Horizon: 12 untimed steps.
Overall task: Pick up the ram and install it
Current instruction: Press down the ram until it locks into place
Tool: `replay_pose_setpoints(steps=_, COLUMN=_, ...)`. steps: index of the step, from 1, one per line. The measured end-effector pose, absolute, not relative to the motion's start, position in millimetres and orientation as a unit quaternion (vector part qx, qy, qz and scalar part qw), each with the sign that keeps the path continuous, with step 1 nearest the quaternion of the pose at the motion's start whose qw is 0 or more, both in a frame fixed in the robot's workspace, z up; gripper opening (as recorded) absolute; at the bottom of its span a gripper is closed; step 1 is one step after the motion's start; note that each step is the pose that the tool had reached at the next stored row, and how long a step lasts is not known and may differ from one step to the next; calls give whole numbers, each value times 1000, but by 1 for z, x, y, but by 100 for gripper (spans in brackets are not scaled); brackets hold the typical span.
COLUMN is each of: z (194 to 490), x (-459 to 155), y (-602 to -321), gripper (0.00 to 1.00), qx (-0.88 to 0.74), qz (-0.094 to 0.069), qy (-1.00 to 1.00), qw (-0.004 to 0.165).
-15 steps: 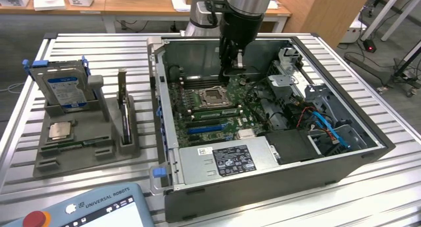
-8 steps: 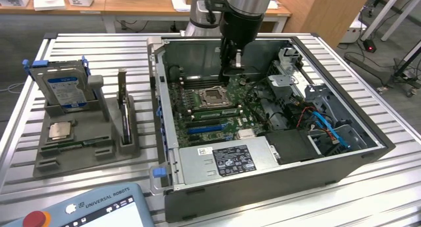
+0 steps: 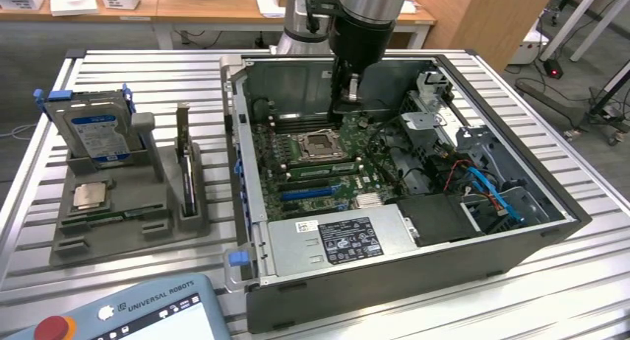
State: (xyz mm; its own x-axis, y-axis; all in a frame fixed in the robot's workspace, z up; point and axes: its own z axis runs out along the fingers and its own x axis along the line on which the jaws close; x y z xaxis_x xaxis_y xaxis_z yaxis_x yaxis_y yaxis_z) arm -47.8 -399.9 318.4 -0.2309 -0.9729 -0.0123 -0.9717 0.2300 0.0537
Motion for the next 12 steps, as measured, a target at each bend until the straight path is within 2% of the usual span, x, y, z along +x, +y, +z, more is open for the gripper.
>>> replay_pose_setpoints(steps=12, z=318, x=-48, y=-400, gripper=10, qx=554, qz=-26, qy=-832, qw=10)
